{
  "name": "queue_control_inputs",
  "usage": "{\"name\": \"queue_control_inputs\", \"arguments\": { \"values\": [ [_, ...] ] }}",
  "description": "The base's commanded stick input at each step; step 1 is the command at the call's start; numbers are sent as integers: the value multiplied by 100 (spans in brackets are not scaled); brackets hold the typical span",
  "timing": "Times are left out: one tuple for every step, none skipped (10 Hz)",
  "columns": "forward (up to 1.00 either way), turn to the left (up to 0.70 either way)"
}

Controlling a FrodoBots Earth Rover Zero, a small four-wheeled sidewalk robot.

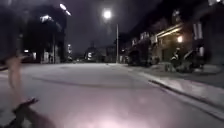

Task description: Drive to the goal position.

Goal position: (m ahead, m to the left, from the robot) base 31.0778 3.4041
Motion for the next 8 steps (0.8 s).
{"name": "queue_control_inputs", "arguments": {
  "values": [
    [100,0],
    [100,0],
    [100,0],
    [100,0],
    [100,0],
    [100,0],
    [100,0],
    [100,0]
  ]
}}
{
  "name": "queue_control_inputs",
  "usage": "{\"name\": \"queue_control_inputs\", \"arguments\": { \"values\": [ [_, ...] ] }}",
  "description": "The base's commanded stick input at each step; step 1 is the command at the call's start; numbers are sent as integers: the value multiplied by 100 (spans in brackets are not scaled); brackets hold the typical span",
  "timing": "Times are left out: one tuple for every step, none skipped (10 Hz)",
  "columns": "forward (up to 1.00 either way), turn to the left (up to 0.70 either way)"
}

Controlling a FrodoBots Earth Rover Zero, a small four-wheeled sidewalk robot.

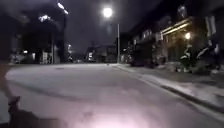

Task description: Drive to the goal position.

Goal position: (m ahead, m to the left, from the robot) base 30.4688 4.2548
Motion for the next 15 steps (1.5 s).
{"name": "queue_control_inputs", "arguments": {
  "values": [
    [100,0],
    [100,0],
    [100,0],
    [100,0],
    [100,0],
    [100,0],
    [100,0],
    [100,0],
    [100,0],
    [100,0],
    [100,0],
    [100,0],
    [100,0],
    [100,0],
    [100,0]
  ]
}}
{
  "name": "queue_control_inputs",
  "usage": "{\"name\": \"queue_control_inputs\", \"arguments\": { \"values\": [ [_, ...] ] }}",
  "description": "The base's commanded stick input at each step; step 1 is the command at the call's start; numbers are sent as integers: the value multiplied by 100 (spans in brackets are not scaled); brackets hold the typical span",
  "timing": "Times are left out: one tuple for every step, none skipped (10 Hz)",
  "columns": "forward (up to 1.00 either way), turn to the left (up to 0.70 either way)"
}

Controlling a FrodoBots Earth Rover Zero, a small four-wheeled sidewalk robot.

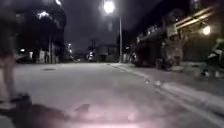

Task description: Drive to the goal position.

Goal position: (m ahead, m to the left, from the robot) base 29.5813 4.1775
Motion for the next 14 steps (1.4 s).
{"name": "queue_control_inputs", "arguments": {
  "values": [
    [100,0],
    [100,0],
    [100,0],
    [100,0],
    [100,0],
    [100,0],
    [100,0],
    [100,0],
    [100,0],
    [100,0],
    [100,0],
    [100,0],
    [100,0],
    [100,0]
  ]
}}
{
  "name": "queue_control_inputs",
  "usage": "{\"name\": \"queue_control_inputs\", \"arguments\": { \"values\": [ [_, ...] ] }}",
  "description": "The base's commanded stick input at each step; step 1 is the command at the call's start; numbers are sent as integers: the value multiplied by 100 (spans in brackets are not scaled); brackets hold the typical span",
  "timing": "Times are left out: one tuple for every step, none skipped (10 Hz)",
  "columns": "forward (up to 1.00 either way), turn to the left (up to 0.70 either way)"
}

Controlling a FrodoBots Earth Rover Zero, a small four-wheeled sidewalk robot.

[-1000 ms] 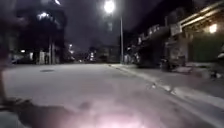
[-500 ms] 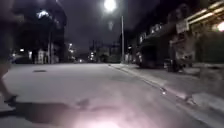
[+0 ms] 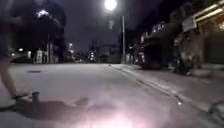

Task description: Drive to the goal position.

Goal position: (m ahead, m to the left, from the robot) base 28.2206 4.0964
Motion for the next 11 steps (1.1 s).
{"name": "queue_control_inputs", "arguments": {
  "values": [
    [100,0],
    [100,0],
    [100,0],
    [100,0],
    [100,9],
    [100,17],
    [100,26],
    [100,35],
    [100,40],
    [100,0],
    [100,0]
  ]
}}
